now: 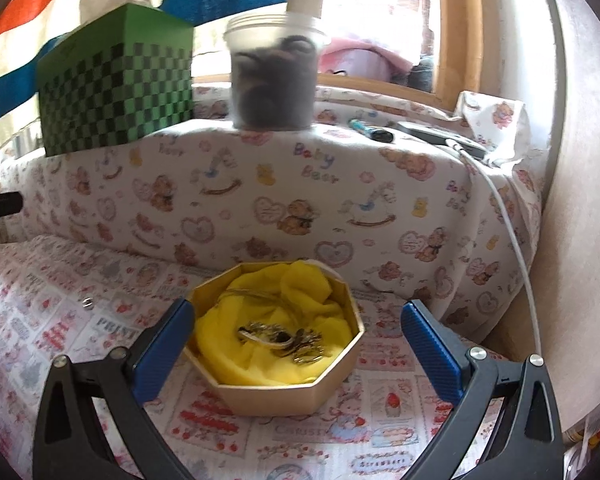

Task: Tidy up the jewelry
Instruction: 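Grasp a small silver ring with the right tool while the left tool holds the earring, then carry earring and ring into the yellow-lined box and open both tools, then withdraw both open tools from the box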

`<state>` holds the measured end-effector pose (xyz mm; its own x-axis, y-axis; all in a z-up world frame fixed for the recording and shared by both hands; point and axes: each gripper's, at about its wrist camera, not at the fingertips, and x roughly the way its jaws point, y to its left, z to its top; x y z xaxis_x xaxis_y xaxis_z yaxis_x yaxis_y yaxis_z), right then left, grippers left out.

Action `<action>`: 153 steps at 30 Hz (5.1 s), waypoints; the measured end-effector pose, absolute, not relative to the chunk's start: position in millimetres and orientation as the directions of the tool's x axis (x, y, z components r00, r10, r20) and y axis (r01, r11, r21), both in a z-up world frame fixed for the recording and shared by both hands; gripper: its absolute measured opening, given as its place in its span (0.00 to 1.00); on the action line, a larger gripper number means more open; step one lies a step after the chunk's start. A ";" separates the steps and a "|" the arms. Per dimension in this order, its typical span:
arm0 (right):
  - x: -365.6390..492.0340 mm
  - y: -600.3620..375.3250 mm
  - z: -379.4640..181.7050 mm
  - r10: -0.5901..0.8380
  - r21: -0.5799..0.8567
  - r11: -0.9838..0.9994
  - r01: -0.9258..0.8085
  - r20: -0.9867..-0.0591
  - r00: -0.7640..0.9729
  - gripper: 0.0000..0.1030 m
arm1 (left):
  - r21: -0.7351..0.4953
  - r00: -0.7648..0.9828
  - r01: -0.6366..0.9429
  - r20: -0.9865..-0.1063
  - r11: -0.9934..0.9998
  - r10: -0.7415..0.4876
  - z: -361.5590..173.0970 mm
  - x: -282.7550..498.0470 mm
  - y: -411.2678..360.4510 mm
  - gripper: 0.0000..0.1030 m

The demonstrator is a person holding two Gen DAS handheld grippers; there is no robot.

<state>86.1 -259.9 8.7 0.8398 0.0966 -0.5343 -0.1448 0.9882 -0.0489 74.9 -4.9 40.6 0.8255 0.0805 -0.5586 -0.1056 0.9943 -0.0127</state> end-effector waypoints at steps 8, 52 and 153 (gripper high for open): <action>81.7 -242.3 24.0 0.165 0.006 0.980 -0.199 -0.584 0.795 0.80 | 0.006 0.804 -0.117 -0.587 0.993 0.098 35.5 80.2 -1.0 0.17; 131.4 -75.3 -33.1 0.179 -0.007 0.941 -0.339 -0.838 0.515 0.11 | -0.074 0.761 -0.248 -0.632 0.966 0.147 32.3 84.1 57.2 0.17; 53.3 -284.6 70.7 0.309 0.239 0.944 -0.226 -0.405 0.861 0.68 | 0.037 0.967 0.041 -0.254 0.998 -0.030 96.2 7.3 -70.9 0.99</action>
